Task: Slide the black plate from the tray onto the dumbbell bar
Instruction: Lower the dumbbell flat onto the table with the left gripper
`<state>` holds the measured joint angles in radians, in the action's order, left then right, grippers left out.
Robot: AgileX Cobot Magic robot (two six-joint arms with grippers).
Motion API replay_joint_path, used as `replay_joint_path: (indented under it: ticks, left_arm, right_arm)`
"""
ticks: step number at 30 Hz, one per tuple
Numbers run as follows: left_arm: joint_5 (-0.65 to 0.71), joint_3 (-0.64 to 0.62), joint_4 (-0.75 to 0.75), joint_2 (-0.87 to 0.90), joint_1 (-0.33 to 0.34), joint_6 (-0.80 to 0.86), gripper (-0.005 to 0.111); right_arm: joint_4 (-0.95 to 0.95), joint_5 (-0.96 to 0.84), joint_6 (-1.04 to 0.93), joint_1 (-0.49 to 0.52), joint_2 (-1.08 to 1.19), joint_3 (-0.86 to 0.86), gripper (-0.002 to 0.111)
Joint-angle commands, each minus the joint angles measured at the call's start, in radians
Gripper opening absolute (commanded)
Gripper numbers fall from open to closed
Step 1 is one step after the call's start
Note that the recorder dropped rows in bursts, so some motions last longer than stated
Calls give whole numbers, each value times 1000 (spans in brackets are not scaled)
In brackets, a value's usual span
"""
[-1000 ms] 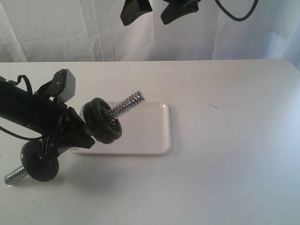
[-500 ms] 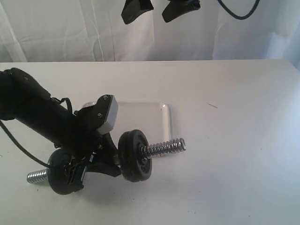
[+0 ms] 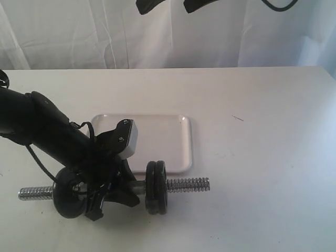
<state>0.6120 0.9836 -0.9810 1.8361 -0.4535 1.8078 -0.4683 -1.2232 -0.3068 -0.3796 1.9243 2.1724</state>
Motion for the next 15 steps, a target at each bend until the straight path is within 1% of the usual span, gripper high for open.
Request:
replay_joint_path:
  ticks: [1, 15]
  left_arm:
    - [122, 24, -131, -30, -1, -5, 0]
    - [124, 24, -121, -31, -1, 3, 0]
  right_arm:
    - [-1, 2, -2, 3, -12, 4, 104]
    - [-1, 2, 22, 3, -12, 4, 104]
